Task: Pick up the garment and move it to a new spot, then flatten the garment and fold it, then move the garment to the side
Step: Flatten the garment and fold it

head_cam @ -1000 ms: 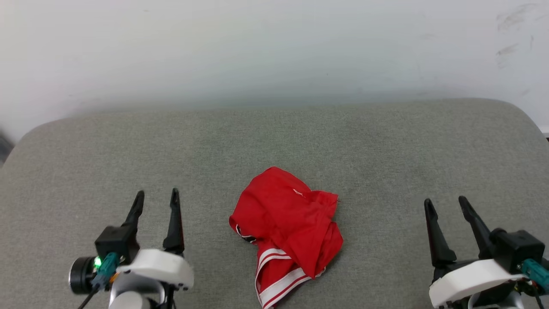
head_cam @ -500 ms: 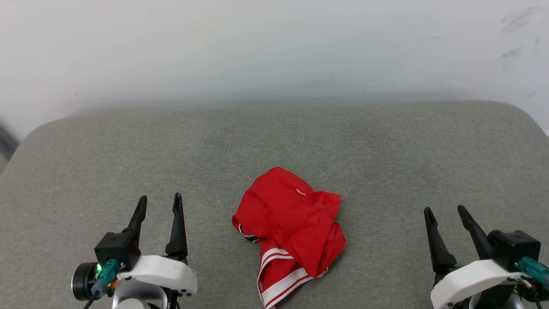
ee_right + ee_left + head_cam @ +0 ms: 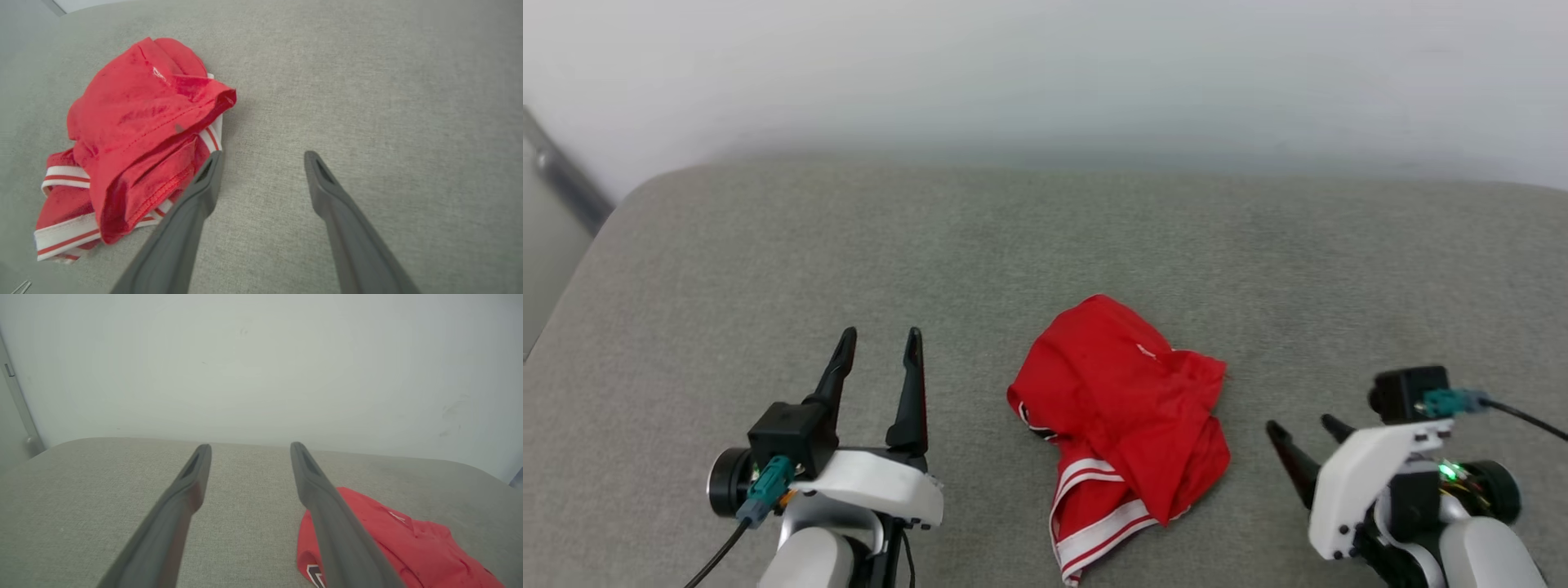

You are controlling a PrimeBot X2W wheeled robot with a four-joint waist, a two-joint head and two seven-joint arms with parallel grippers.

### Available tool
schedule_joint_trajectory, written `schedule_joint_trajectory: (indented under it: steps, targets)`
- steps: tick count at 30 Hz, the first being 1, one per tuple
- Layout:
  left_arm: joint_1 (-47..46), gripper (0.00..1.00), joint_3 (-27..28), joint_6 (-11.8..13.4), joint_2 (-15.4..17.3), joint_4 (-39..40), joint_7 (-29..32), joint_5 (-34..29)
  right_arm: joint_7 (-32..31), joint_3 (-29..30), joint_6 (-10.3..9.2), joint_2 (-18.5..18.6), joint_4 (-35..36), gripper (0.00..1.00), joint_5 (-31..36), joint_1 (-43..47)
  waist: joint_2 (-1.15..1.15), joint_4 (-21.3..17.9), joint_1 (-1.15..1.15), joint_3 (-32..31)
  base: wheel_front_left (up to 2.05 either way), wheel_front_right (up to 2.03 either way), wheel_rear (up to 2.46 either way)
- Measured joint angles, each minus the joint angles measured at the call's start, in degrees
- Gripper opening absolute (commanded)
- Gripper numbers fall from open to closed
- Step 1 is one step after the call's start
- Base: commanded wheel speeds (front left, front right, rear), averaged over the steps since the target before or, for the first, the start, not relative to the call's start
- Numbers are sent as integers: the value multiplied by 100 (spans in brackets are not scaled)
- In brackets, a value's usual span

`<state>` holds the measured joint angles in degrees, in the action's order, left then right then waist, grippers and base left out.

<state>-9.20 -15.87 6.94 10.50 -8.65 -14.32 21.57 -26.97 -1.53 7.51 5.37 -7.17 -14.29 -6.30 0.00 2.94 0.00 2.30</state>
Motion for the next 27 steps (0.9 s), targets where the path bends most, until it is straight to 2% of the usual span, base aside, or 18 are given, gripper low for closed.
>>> schedule_joint_trajectory:
  steps: [6, 14, 15, 16, 18, 24, 27]
  targets:
    - [-203, 100, -69, -87, -133, -156, -48, -79, -947, -614, 0, 59, -100, 100, -638, -415, 0, 291, 0, 229, 0, 0, 0]
    - [-384, 100, -87, -152, -264, -290, -58, -176, -1291, -1161, 0, 114, -248, 100, -1156, -750, 0, 597, 0, 511, 0, 0, 0]
    - [-391, 100, -77, -172, -271, -299, -58, -185, -1281, -1192, 0, 138, -253, 45, -1160, -768, 0, 621, 0, 529, 0, 0, 0]
    - [-393, 100, -60, -185, -280, -305, -58, -199, -1248, -1229, 0, 170, -249, 26, -1180, -789, 0, 638, 0, 542, 0, 0, 0]
    - [-393, 100, -23, -189, -305, -318, -59, -224, -1144, -1311, 0, 237, -203, 0, -1194, -844, 0, 651, 0, 542, 0, 0, 0]
    - [-340, 100, 134, -197, -338, -337, -67, -276, -816, -1400, 0, 502, 122, 0, -1125, -1103, 0, 536, 0, 431, 0, 0, 0]
    - [-283, 100, 165, -225, -358, -346, -67, -303, -683, -1157, 0, 628, 326, 0, -989, -1157, 0, 442, 0, 373, 0, 0, 0]
